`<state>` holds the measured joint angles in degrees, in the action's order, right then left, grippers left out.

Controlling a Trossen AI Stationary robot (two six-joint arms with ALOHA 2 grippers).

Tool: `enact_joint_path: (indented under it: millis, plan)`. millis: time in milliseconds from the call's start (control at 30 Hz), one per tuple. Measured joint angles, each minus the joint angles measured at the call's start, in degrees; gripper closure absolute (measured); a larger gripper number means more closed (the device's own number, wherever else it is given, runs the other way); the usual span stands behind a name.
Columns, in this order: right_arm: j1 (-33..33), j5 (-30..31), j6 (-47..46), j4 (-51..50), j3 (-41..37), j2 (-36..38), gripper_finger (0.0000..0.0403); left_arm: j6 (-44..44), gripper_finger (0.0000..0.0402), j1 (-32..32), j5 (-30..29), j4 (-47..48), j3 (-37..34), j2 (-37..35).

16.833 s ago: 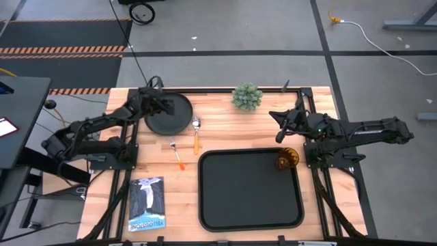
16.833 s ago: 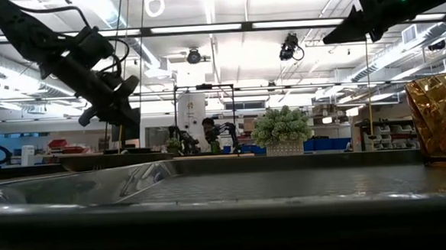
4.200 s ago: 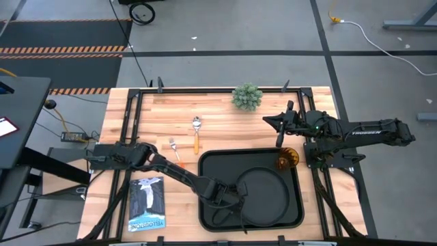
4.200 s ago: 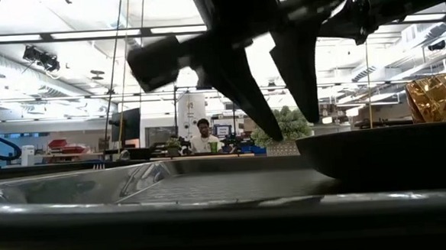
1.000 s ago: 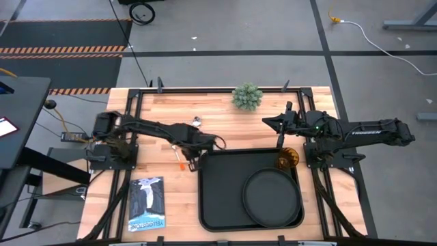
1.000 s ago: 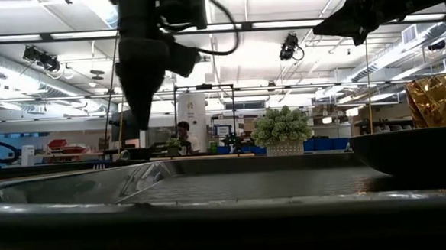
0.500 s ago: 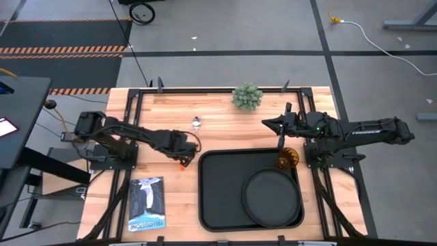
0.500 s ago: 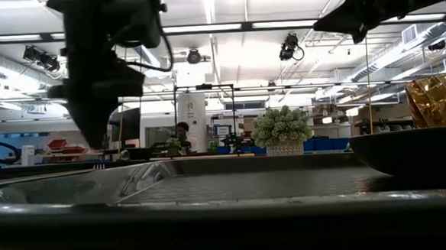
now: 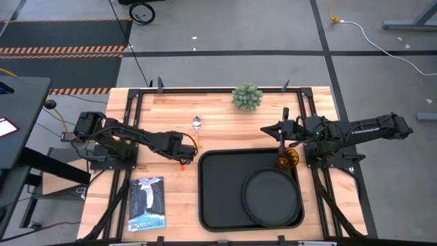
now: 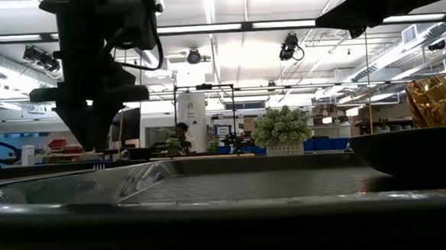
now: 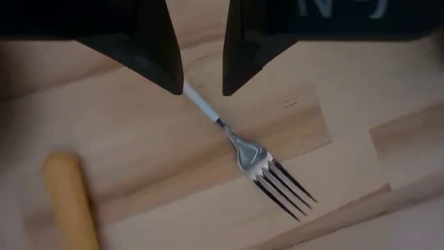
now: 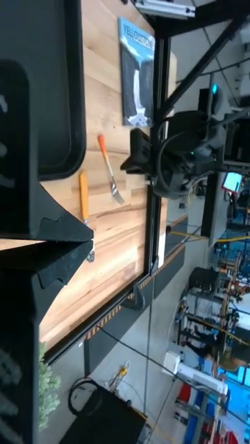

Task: Pick and place plate/cup/fork/spoon on tray
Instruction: Put the orange fork on the black serving tray to the left of the black plate

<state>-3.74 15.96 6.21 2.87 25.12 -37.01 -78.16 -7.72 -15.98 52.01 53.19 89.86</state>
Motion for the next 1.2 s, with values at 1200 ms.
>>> enact_joint_path:
  millis: [1200]
  plan:
    - [-6.06, 0.9, -1.3, 7.87, -6.4, -0.11, 0.0395, -26.8, 0.0256, -3.37, -7.38, -0.87, -0.2, 11.76]
